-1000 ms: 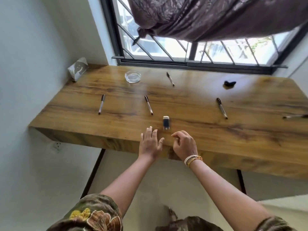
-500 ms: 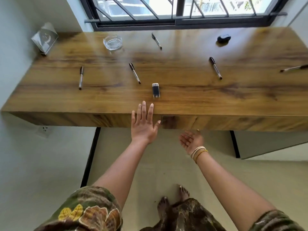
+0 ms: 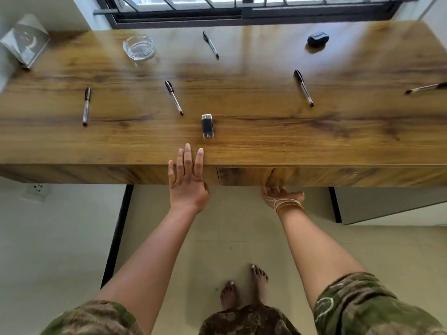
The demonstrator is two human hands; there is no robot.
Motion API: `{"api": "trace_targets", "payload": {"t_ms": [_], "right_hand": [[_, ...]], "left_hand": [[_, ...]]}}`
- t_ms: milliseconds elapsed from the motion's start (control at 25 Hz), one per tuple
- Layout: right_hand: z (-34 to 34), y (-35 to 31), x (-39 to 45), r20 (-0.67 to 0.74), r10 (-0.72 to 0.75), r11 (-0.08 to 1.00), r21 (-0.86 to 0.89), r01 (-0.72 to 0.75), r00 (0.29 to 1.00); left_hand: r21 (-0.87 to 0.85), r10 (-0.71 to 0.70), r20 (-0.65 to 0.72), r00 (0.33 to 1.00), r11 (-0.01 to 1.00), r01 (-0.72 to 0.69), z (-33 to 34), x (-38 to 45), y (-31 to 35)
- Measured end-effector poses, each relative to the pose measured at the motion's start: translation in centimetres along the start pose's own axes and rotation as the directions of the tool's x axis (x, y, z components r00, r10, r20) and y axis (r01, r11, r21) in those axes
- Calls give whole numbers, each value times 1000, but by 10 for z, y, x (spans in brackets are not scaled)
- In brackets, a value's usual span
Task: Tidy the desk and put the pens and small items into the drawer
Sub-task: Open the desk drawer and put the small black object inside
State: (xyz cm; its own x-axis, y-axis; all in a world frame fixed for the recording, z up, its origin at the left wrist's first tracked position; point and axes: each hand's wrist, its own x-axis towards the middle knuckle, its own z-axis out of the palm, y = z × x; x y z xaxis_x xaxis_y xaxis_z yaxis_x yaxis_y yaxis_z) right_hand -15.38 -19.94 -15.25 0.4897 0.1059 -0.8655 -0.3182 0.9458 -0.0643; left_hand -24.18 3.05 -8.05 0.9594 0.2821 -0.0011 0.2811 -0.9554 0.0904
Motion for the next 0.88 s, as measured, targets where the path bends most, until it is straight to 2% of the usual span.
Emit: {"api": "trace_targets", "payload": {"t_ms": [200,440,560,720,800,880], "right_hand": [[-15,-5,-14,-49,-10,996,-91,6,999],[-86,1,-41,-25,13,999,-37,-14,1000],[-112,1,-59,-37,25,996,-79,-27,999],[-130,1,-87,-134,9,996,-85,-20,991],[-123,0,-104,-213,-91,995,-59,80,973],[-112,-4,-123,-290,-356,934,-141,329,888]], "left_hand": [[-28,-15,49,999,999,16,-6,-2,3],[-35,26,108,994,999,-22,-15,-3,-2],[-44,23,121,992,999,-18,-17,-4,0],[-203,-48,135,990,976,75,-30,-32,34],[-365,16,71,997,931,11,-32,-66,62],[-429,181,-14,983,887,-169,-25,-107,88]]}}
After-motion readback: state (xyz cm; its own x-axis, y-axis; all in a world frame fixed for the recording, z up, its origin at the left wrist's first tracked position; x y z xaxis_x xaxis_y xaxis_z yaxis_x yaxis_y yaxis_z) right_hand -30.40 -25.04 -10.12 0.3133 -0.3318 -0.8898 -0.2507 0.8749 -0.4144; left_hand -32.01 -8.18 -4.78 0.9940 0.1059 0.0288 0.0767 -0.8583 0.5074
